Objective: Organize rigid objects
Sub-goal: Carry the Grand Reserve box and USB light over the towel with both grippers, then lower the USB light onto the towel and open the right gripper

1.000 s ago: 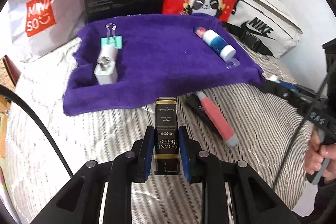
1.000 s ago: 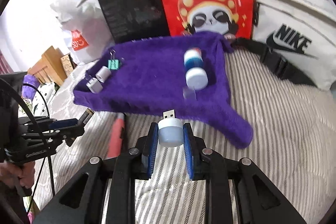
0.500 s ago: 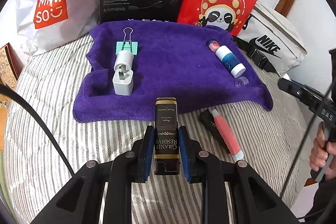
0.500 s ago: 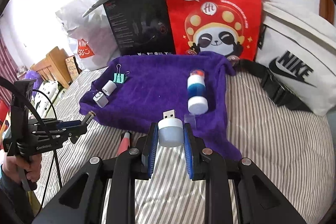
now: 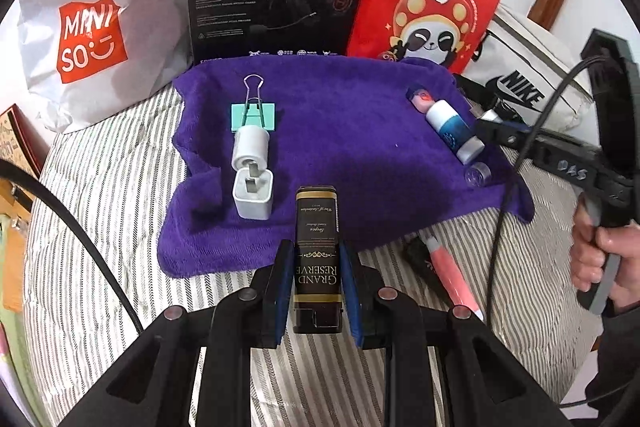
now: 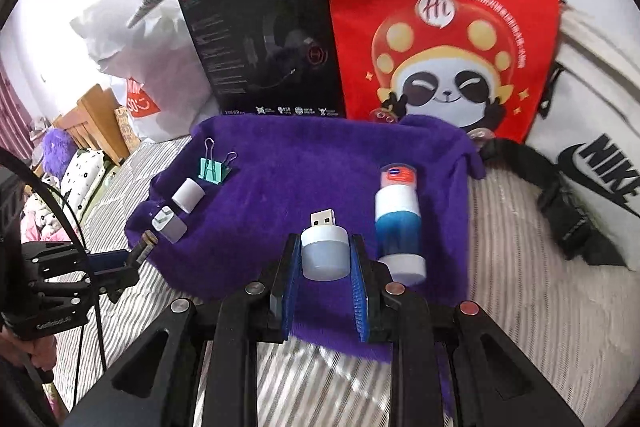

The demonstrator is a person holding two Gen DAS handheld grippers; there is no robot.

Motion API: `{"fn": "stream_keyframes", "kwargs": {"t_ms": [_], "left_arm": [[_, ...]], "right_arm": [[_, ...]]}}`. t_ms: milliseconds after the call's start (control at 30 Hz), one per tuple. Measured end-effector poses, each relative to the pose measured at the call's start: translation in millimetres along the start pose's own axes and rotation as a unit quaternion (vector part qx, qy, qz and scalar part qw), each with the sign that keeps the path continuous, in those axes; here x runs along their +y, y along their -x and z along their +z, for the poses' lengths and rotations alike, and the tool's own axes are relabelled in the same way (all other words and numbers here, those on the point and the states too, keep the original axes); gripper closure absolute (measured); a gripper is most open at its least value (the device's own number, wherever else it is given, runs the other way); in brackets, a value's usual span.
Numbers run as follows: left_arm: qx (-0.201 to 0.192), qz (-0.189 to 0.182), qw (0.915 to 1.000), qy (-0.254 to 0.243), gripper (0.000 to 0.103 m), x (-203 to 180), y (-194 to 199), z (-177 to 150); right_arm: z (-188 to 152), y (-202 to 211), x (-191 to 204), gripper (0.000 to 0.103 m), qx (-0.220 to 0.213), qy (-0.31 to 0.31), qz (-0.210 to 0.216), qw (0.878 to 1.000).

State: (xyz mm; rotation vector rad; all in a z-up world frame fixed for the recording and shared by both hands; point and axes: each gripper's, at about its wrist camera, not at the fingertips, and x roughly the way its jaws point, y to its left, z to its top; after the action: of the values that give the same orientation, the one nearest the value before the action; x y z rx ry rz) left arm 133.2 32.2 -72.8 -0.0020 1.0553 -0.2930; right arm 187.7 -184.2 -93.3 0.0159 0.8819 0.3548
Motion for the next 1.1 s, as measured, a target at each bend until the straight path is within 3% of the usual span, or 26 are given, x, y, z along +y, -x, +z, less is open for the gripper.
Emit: {"fn": "stream_keyframes", "kwargs": {"t_ms": [233, 600, 867, 1033, 1100], "left_arm": [[0.003, -0.004, 1.0, 0.007, 0.081, 4.4, -3.3, 2.5], [0.006, -0.008, 0.9999, 0.014, 0.081, 9.1, -9.7, 5.5], [0.003, -0.013, 0.9998, 0.017, 0.081, 10.5, -11.9, 8.1], [0.007, -0.023, 0.9994, 0.025, 0.081, 11.0, -15.6, 9.8], [0.008, -0.02, 0.9995, 0.022, 0.081, 9.3, -16.5, 10.6]], "right_arm": [[7.9, -43.3, -6.8, 0.079, 0.036, -0.001, -0.018, 0.999], [6.2, -75.6, -8.8, 0.079, 0.073, 0.021, -0.05, 0.996], [5.0, -74.5, -7.7, 0.079, 0.061, 0.035, -0.053, 0.996], [5.6, -70.3, -6.9, 0.055, 0.061, 0.027, -0.016, 0.998], [6.1, -68.3, -8.2, 0.053, 0.061, 0.017, -0.015, 0.998]]}}
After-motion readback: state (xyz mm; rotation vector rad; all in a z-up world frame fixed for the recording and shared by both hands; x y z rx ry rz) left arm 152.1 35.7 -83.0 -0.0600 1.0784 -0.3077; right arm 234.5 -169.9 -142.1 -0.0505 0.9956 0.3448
